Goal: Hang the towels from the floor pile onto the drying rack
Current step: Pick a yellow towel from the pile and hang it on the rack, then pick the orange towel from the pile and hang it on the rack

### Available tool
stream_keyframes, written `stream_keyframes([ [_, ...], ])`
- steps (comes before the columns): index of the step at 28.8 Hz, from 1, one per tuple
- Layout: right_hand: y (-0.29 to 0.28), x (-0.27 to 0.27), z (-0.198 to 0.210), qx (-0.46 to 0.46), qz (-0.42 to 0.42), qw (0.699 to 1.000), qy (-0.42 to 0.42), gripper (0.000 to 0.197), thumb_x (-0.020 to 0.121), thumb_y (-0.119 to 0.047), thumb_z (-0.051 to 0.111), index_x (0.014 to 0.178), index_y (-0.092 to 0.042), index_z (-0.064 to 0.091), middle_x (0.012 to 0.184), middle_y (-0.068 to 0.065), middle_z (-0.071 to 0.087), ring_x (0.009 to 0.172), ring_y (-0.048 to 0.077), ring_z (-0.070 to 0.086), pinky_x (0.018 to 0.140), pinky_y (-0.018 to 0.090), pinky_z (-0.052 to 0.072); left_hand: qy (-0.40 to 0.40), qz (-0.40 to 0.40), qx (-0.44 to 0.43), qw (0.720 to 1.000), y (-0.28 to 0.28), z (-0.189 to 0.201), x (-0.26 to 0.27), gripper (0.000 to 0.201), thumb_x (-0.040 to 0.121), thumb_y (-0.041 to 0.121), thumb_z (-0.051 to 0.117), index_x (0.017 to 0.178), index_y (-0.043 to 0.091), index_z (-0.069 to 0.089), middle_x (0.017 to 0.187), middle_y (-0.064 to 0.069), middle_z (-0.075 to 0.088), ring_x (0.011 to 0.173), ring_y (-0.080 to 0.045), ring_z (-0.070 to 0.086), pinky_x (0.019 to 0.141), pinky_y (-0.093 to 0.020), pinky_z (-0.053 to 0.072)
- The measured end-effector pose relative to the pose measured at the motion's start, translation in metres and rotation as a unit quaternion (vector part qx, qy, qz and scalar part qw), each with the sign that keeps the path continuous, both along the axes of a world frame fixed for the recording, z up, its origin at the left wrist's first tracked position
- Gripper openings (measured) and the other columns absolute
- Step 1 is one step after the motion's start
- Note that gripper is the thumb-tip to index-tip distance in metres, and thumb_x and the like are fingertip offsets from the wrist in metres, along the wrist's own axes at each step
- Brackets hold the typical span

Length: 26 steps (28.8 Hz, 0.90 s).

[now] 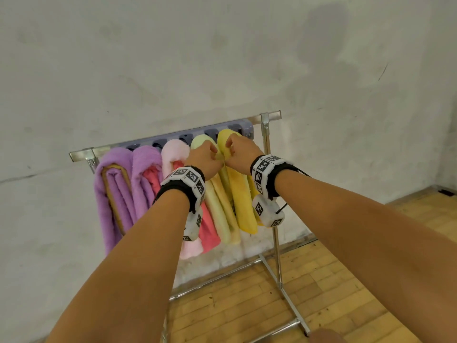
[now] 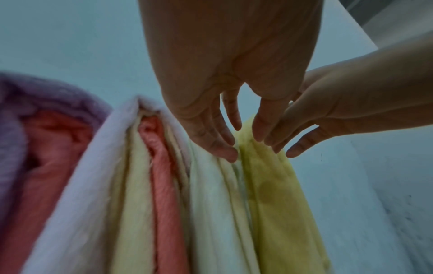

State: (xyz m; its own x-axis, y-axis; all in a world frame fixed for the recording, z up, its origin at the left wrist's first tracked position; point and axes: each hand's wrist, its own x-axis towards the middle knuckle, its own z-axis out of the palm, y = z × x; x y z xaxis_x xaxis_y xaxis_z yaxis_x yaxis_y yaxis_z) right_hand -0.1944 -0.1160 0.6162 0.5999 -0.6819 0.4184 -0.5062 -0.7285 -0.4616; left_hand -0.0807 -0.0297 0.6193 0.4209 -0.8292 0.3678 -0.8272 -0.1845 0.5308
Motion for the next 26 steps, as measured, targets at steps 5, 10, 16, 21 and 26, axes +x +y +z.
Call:
stream_keyframes([
  [5,0.013,0.015,-0.053,0.032,0.019,0.999,-0.001,0.037,0.085,-0.018,0.065,0.118,-0.011,0.051,0.106,0.008,0.058,0.092,0.027,0.058,0.073,0.036,0.050,0.000,0.008,0.017,1.000,0.016,-0.048,0.010,0.031,0.081,0.013,0.065,0.111,0.013,0.057,0.105,-0.006,0.065,0.095,-0.025,0.061,0.081,-0.035,0.052],
  [10,0.015,0.034,-0.132,0.108,0.015,0.994,0.021,0.031,0.076,-0.020,0.067,0.102,-0.016,0.051,0.097,0.008,0.063,0.087,0.029,0.062,0.078,0.043,0.055,0.001,0.021,0.088,0.996,0.012,-0.123,0.027,0.032,0.080,0.011,0.066,0.111,0.011,0.058,0.110,-0.007,0.063,0.101,-0.026,0.060,0.088,-0.038,0.050],
  [16,0.011,0.050,-0.246,0.185,-0.002,0.980,0.071,0.027,0.082,-0.020,0.066,0.106,-0.014,0.057,0.097,0.009,0.065,0.088,0.031,0.061,0.078,0.040,0.055,0.028,0.011,0.166,0.986,-0.005,-0.234,0.044,0.032,0.081,0.012,0.067,0.112,0.012,0.059,0.110,-0.006,0.063,0.102,-0.025,0.061,0.091,-0.039,0.050],
  [21,0.010,0.052,-0.353,0.252,-0.008,0.956,0.148,0.025,0.087,-0.019,0.061,0.111,-0.015,0.058,0.103,0.006,0.066,0.091,0.026,0.063,0.071,0.031,0.050,0.089,0.011,0.244,0.966,-0.004,-0.345,0.051,0.031,0.083,0.019,0.068,0.113,0.016,0.059,0.110,-0.003,0.064,0.101,-0.023,0.060,0.085,-0.032,0.049],
  [26,0.021,0.053,-0.454,0.328,-0.032,0.924,0.191,0.027,0.084,-0.023,0.066,0.111,-0.019,0.060,0.111,0.004,0.067,0.096,0.024,0.064,0.077,0.032,0.052,0.135,0.005,0.309,0.941,0.000,-0.455,0.050,0.027,0.085,0.018,0.067,0.111,0.019,0.059,0.103,0.002,0.062,0.098,-0.021,0.059,0.081,-0.031,0.047],
])
